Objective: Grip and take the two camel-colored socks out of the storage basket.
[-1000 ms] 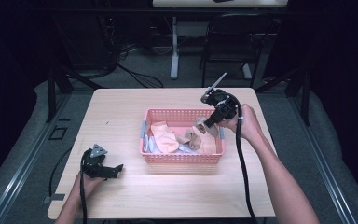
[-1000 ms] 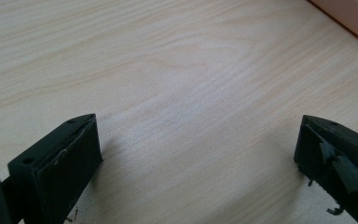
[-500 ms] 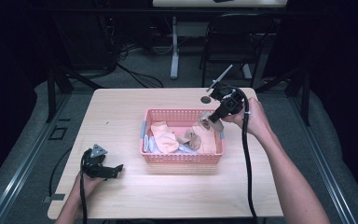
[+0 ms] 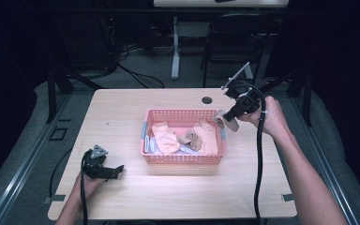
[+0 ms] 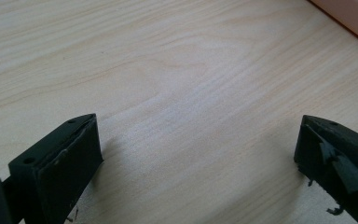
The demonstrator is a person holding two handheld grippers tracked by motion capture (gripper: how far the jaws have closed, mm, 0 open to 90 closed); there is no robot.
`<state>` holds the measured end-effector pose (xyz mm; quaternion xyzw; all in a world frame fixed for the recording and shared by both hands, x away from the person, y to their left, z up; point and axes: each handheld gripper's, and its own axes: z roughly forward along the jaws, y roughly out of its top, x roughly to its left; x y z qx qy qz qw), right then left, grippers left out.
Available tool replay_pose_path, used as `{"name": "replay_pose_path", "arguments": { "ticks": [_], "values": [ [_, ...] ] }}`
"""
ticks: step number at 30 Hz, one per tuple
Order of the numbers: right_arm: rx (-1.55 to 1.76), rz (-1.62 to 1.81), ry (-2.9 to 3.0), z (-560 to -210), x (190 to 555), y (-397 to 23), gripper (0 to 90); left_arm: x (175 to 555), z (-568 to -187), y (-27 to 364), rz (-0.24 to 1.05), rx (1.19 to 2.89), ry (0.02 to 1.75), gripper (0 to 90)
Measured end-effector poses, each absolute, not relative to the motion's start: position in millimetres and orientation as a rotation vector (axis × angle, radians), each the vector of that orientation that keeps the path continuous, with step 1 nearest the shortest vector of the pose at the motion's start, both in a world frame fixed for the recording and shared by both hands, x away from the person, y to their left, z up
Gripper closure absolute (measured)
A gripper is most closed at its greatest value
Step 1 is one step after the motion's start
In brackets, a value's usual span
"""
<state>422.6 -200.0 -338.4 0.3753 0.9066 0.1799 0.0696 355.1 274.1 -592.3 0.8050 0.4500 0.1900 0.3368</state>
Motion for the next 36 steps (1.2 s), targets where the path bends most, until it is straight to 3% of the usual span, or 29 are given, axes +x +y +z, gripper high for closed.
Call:
{"name": "replay_pose_path", "arguments": {
  "ticks": [15, 36],
  "values": [
    [1.207, 0.475, 2.688, -343, 417, -237, 85.0, 355, -592, 274, 0.497, 2.095, 1.177, 0.4],
    [1.398, 0.412, 2.615, -376, 430, -280, 84.9, 354, -592, 274, 0.494, 2.094, 1.177, 0.4]
  ]
}}
